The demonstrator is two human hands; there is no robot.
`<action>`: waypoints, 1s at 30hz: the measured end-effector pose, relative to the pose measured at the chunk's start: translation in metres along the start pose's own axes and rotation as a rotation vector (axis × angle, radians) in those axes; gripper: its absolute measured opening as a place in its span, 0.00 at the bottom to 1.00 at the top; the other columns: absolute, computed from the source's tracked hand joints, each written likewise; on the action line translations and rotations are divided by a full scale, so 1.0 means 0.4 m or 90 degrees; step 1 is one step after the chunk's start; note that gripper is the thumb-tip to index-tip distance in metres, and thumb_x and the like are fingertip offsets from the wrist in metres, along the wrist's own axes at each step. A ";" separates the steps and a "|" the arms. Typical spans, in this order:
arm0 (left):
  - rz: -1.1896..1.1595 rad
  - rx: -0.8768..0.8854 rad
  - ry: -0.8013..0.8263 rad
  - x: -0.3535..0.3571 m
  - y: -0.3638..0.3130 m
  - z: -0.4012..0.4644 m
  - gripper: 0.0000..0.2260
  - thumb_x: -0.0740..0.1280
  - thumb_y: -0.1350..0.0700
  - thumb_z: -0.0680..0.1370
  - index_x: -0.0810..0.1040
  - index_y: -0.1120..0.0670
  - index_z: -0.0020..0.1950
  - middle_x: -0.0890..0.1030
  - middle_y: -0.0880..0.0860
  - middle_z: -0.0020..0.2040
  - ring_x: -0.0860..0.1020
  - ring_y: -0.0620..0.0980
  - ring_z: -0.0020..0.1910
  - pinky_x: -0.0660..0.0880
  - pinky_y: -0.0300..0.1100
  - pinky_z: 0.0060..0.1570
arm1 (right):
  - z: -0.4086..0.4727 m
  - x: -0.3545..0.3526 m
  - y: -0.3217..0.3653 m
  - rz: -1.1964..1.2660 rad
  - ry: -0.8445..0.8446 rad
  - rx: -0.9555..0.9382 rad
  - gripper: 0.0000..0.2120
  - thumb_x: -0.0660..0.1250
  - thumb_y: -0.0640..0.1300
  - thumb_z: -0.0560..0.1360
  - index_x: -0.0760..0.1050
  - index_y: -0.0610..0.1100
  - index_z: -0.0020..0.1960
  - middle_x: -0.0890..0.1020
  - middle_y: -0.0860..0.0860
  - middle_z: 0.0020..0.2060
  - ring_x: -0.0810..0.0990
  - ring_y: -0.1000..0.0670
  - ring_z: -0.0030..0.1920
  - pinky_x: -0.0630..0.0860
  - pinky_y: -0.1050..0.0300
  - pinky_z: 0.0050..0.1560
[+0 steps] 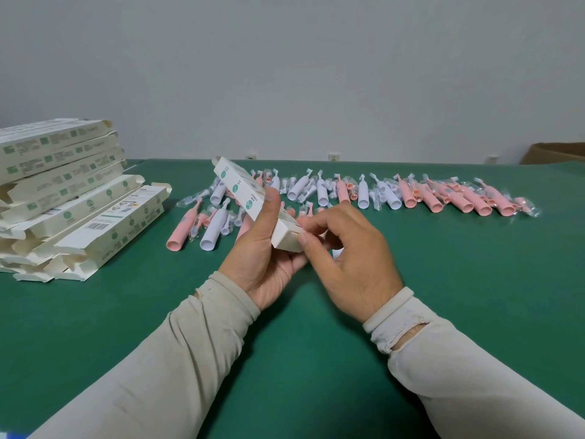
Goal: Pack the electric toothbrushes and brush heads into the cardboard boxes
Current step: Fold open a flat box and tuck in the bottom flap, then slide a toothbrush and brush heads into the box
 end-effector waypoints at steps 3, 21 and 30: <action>0.002 -0.034 0.027 0.006 0.010 -0.009 0.27 0.69 0.44 0.76 0.66 0.43 0.73 0.82 0.64 0.58 0.83 0.63 0.54 0.82 0.54 0.45 | 0.002 -0.010 -0.003 -0.050 -0.013 0.012 0.06 0.68 0.52 0.75 0.77 0.50 0.47 0.77 0.56 0.43 0.77 0.52 0.42 0.78 0.47 0.42; 1.322 0.208 -0.194 -0.065 -0.141 -0.017 0.27 0.72 0.35 0.70 0.69 0.48 0.61 0.72 0.49 0.56 0.69 0.51 0.53 0.73 0.50 0.50 | 0.000 -0.079 -0.205 0.513 -0.135 0.482 0.09 0.65 0.45 0.82 0.78 0.39 0.51 0.85 0.43 0.37 0.82 0.51 0.30 0.76 0.61 0.27; 1.376 0.282 -0.091 0.003 -0.173 0.027 0.40 0.57 0.23 0.64 0.71 0.45 0.68 0.76 0.48 0.63 0.71 0.51 0.60 0.73 0.51 0.57 | -0.002 -0.050 -0.223 0.349 -0.064 0.451 0.09 0.57 0.45 0.84 0.73 0.42 0.52 0.84 0.46 0.31 0.80 0.48 0.28 0.76 0.59 0.27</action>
Point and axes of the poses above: each hand's wrist, its own z-axis towards the middle knuckle, its own x-axis out of the palm, y = z × x, the point moved 8 cm from there along z, towards the middle knuckle
